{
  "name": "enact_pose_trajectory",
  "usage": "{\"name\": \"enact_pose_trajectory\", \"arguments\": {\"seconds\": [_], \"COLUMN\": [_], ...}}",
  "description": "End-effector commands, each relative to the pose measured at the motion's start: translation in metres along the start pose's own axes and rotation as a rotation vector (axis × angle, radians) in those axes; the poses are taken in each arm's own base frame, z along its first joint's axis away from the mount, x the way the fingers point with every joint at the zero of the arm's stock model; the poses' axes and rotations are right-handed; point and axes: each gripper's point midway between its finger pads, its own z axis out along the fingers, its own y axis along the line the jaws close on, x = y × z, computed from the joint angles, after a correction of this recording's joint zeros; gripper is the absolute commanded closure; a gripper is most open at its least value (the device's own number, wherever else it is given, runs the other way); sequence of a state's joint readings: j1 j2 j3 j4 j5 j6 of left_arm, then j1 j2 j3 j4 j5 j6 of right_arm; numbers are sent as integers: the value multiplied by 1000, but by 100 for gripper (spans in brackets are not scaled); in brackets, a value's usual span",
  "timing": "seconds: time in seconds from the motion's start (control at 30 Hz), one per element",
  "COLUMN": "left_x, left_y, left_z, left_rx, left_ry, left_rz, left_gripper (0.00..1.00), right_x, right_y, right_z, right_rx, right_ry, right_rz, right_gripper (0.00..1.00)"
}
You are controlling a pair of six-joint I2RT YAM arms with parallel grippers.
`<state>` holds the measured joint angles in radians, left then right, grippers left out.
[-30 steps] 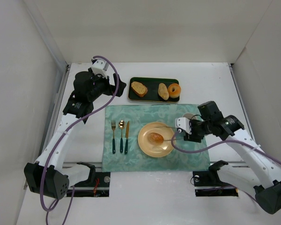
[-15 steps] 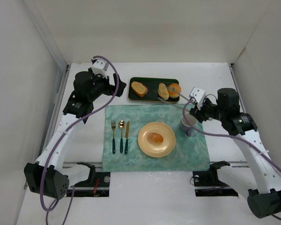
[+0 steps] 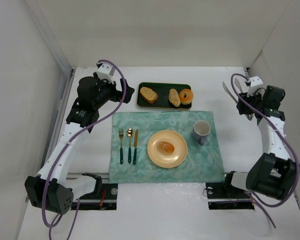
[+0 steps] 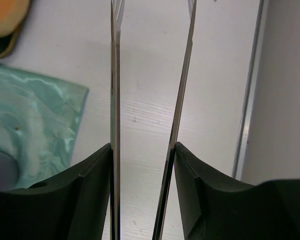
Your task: Place the bread
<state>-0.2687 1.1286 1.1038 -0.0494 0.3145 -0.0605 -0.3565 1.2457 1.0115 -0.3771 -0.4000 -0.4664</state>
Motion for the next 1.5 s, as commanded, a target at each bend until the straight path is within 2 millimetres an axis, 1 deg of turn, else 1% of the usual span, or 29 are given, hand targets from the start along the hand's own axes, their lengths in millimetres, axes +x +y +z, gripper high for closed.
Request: {"name": "enact_pose_trajectory", "arguments": {"seconds": [0.0, 0.03, 0.07, 0.1, 0.13, 0.2, 0.27, 0.37, 0.47, 0.6, 0.63, 0.67, 0.7, 0.73, 0.8, 0.83, 0.87, 0.9, 0.93, 1.0, 1.07, 1.1, 1.17, 1.2, 1.33, 1.37, 1.4, 1.43, 1.47], "left_x": [-24, -24, -24, -24, -24, -24, -21, -21, -21, -19, -16, -16, -13, -14, -10, -10, -7, -7, -5, -2, -2, -2, 0, 0, 0, 3, 3, 3, 7], "left_y": [-9, -9, -9, -9, -9, -9, -8, -8, -8, -7, -4, -4, -3, -1, 0, 1, 2, 3, 4, 5, 5, 5, 7, 7, 7, 8, 10, 10, 13], "left_z": [-11, -11, -11, -11, -11, -11, -8, -8, -8, -5, -3, -3, 0, 0, 3, 3, 6, 6, 5, 8, 8, 8, 10, 10, 10, 13, 13, 13, 16], "left_rx": [25, 25, 25, 25, 25, 25, 24, 24, 24, 23, 11, 11, 10, 1, 0, 0, -2, -11, -12, -13, -13, -13, -23, -23, -23, -24, -35, -35, -47], "left_ry": [-82, -82, -82, -82, -82, -82, -73, -73, -73, -65, -57, -57, -48, -49, -39, -39, -29, -30, -21, -12, -12, -12, -5, -5, -5, 4, 3, 3, 14], "left_rz": [34, 34, 34, 34, 34, 34, 32, 32, 32, 29, 27, 27, 24, 33, 30, 30, 27, 27, 25, 23, 23, 23, 20, 20, 20, 18, 18, 18, 15], "left_gripper": [0, 0, 0, 0, 0, 0, 0, 0, 0, 0, 0, 0, 0, 0, 0, 0, 0, 0, 0, 0, 0, 0, 0, 0, 0, 0, 0, 0, 0], "right_x": [-4, 2, 11, 21, 25, 34, 49, 68, 82, 90, 96, 94, 102, 103, 113, 109, 116, 111, 122, 123, 131, 128, 132, 136, 138, 138, 140, 135, 135], "right_y": [-20, -26, -27, -24, -28, -24, -17, -13, -11, -9, -10, -12, -9, -11, -10, -12, -11, -14, -11, -16, -15, -19, -19, -18, -21, -21, -20, -21, -21], "right_z": [8, 10, 13, 19, 20, 25, 33, 45, 53, 58, 60, 62, 65, 67, 69, 70, 71, 71, 74, 76, 79, 79, 80, 82, 81, 81, 82, 80, 80], "right_rx": [20, 23, 21, 0, 4, -16, -66, -97, -118, -130, -129, -128, -142, -135, -144, -140, -142, -137, -146, -136, -137, -126, -123, -128, -110, -110, -110, -104, -104], "right_ry": [-40, -28, -10, 11, 20, 39, 80, 133, 167, 188, 205, 203, 227, 234, 264, 257, 280, 271, 304, 318, 341, 339, 352, 361, 373, 373, 373, 362, 362], "right_rz": [-9, -11, 3, 8, 4, 18, 27, 46, 58, 71, 76, 75, 90, 89, 94, 90, 99, 94, 108, 108, 116, 110, 113, 118, 125, 125, 125, 119, 119], "right_gripper": [45, 45, 45, 45, 45, 45, 45, 45, 45, 45, 44, 43, 43, 41, 39, 39, 37, 37, 36, 36, 35, 35, 35, 33, 29, 29, 27, 26, 20]}}
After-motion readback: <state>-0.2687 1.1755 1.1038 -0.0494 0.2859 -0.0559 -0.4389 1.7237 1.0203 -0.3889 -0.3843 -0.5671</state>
